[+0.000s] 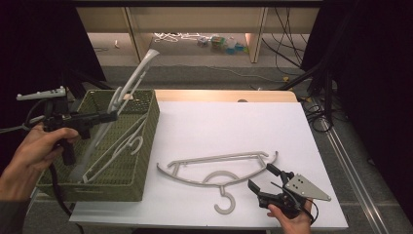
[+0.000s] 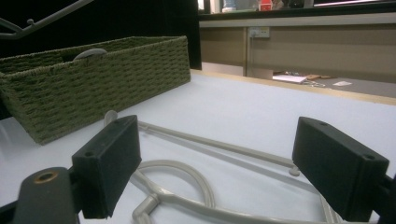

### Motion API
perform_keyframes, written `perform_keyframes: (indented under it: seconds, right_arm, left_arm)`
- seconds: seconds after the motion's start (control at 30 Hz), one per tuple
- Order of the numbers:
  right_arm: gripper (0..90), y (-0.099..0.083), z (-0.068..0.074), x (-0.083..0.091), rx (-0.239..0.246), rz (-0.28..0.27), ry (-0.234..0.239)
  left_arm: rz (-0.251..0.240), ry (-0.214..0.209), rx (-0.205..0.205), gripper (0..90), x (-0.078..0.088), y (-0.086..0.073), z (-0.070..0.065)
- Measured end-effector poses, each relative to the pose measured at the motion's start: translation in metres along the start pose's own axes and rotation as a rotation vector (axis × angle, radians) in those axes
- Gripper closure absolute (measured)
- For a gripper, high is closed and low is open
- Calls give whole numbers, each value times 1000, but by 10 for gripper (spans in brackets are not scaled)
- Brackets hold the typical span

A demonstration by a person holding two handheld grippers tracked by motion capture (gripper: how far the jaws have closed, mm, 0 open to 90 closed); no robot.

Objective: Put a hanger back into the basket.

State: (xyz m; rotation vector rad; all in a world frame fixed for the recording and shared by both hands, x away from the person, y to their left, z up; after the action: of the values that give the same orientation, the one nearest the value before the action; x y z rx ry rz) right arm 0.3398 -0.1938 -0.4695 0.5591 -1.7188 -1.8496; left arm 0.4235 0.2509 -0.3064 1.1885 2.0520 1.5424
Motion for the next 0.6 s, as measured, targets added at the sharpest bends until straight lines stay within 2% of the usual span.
perform_keyframes:
  seconds: [0.1,0.13,0.43,0.53,0.57,0.6]
  right_arm:
    - [160,0,1,0,-4,10,2]
    - [160,0,1,-1,-4,-1,10]
    - [160,0,2,0,-4,6,15]
    - [160,0,2,-1,-5,-3,17]
    - [160,0,2,-1,-6,-2,17]
    - [160,0,2,-1,-6,-3,17]
  left_arm:
    - [18,24,-13,817,3,0,10]
    - [27,34,-15,817,4,-1,12]
    - [104,69,-41,817,10,-10,37]
    - [118,84,-35,817,13,-14,45]
    - [114,73,-28,817,14,-14,47]
    - [113,85,-25,817,15,-15,49]
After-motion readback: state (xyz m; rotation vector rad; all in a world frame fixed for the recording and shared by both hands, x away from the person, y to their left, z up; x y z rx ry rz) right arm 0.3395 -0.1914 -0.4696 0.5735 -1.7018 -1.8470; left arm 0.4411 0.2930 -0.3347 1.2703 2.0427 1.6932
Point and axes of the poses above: each handheld gripper's, and its own axes: x roughly backward along the jaws, y roughly out of its top, z roughly to its left, the point moved 8 cm from there along -x, roughly forward along the jaws, and after that the axes turned 7 degrees about -z, right-handed, at the moved point
